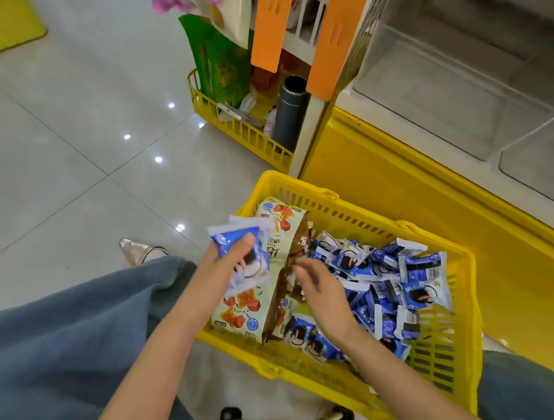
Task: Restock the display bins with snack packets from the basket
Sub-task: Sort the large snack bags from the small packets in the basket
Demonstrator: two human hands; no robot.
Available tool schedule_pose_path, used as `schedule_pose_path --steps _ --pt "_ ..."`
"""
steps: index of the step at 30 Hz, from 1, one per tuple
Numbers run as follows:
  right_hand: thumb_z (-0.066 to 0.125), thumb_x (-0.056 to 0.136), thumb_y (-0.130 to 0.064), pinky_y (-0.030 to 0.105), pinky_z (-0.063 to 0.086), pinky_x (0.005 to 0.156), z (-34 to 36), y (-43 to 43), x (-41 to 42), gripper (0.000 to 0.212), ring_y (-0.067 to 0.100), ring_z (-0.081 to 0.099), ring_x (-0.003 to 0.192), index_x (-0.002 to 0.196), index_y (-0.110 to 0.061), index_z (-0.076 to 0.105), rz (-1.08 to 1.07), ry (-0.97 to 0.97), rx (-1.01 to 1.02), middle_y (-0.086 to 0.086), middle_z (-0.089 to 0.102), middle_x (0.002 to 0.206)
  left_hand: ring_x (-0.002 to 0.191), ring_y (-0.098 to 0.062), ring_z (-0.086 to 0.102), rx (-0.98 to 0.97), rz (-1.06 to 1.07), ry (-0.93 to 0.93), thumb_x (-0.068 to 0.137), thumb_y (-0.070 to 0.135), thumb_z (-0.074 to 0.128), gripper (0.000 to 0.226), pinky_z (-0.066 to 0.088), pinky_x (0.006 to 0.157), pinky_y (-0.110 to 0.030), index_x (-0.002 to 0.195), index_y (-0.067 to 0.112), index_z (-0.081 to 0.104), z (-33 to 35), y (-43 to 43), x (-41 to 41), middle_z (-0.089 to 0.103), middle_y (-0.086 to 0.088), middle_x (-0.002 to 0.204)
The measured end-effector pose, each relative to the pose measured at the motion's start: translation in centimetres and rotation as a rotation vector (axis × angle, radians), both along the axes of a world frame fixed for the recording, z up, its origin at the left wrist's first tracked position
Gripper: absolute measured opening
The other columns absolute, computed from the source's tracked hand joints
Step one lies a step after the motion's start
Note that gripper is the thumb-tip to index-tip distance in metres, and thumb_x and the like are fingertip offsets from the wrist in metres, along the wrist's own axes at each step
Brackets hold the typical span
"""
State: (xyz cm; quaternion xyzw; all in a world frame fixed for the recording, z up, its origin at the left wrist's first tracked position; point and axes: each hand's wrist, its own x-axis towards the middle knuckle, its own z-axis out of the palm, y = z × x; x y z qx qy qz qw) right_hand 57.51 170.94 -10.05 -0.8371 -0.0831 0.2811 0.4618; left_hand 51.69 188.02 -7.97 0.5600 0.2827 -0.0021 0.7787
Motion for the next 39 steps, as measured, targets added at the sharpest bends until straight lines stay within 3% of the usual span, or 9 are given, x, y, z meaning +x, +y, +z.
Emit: schedule_pose_path --steps 6,11,13,18,22,26,30,35,39 --pt "0.056 0.079 -0.063 0.0 0.044 0.067 3.1 -4.1 -2.3 0.049 -0.023 0.055 0.092 0.12 -0.046 0.035 -0.045 0.307 0.279 -0.042 0.056 0.102 0.098 -0.009 0.061 0.133 -0.356 0.118 0.094 0.034 0.044 0.018 0.045 0.079 -0.018 0.11 0.028 0.05 -1.5 -7.7 1.1 0.06 0.009 0.101" --pt "0.068 0.072 -0.039 0.019 0.052 0.081 0.5 -6.7 -2.1 0.071 -0.001 0.065 0.097 0.135 -0.03 0.037 -0.238 0.531 0.246 -0.012 0.059 0.118 0.131 0.004 0.012 0.639 -0.706 0.094 0.092 0.059 0.023 0.06 0.013 0.106 -0.022 0.146 0.035 0.015 -1.2 -9.1 -0.8 0.019 0.024 0.129" --pt "0.067 0.068 -0.047 0.032 0.043 0.1 -0.3 -7.2 -1.7 0.073 0.012 0.051 0.121 0.134 -0.032 0.039 -0.273 0.572 0.22 -0.009 0.048 0.133 0.12 -0.001 0.031 0.869 -0.523 -0.021 0.094 0.049 0.027 0.051 0.026 0.101 -0.021 0.142 0.032 0.03 -0.9 -7.5 -1.1 0.034 0.018 0.118" --pt "0.064 0.086 -0.037 0.035 0.045 0.087 -5.6 -7.5 -0.2 0.068 0.025 0.047 0.119 0.141 -0.017 0.03 -0.27 0.376 -0.181 0.006 0.034 0.146 0.11 -0.024 0.043 1.187 -0.023 0.162 0.096 0.016 0.039 0.031 0.034 0.093 -0.036 0.126 0.012 0.049 -2.9 -0.5 -0.4 0.049 -0.011 0.118" --pt "0.064 0.087 -0.03 0.035 0.047 0.082 -10.0 -6.2 -0.6 0.072 0.023 0.059 0.094 0.14 -0.001 0.025 -0.24 0.387 -0.255 0.018 0.05 0.131 0.108 -0.024 0.051 1.008 -0.109 0.279 0.099 0.03 0.03 0.034 0.043 0.09 -0.041 0.124 0.015 0.048 -5.1 1.6 -0.9 0.054 -0.008 0.117" --pt "0.061 0.09 -0.028 0.031 0.039 0.097 -12.4 -5.1 -1.0 0.07 0.029 0.045 0.127 0.143 -0.003 0.023 -0.042 0.414 -0.389 0.016 0.04 0.144 0.081 -0.011 0.058 0.854 -0.199 0.304 0.092 0.052 0.02 0.033 0.046 0.062 -0.03 0.108 0.029 0.038 -6.0 0.9 -1.1 0.056 0.011 0.086" --pt "0.055 0.093 -0.032 0.032 0.041 0.097 -11.5 -6.2 -0.5 0.064 0.026 0.049 0.124 0.146 -0.011 0.026 0.22 0.254 -0.536 0.013 0.041 0.144 0.074 -0.008 0.058 0.894 -0.189 0.303 0.083 0.062 0.015 0.043 0.051 0.063 -0.036 0.103 0.03 0.036 -6.3 1.0 -0.9 0.056 0.008 0.082" --pt "0.053 0.093 -0.031 0.026 0.048 0.088 -7.0 -10.0 -0.2 0.045 0.01 0.055 0.109 0.136 -0.025 0.04 0.146 -0.08 -0.423 -0.008 0.049 0.126 0.079 -0.01 0.058 0.895 -0.141 0.334 0.094 0.049 0.022 0.036 0.053 0.072 -0.038 0.116 0.026 0.038 -5.8 0.6 -0.7 0.06 0.002 0.097" --pt "0.059 0.088 -0.025 0.014 0.044 0.069 -4.2 -14.5 -0.2 0.03 -0.001 0.055 0.082 0.117 -0.022 0.05 -0.055 -0.237 -0.456 -0.018 0.052 0.094 0.1 0.002 0.04 1.028 0.057 0.13 0.098 0.026 0.034 0.032 0.037 0.081 -0.015 0.13 0.022 0.038 -3.9 -1.1 0.1 0.038 0.013 0.116"
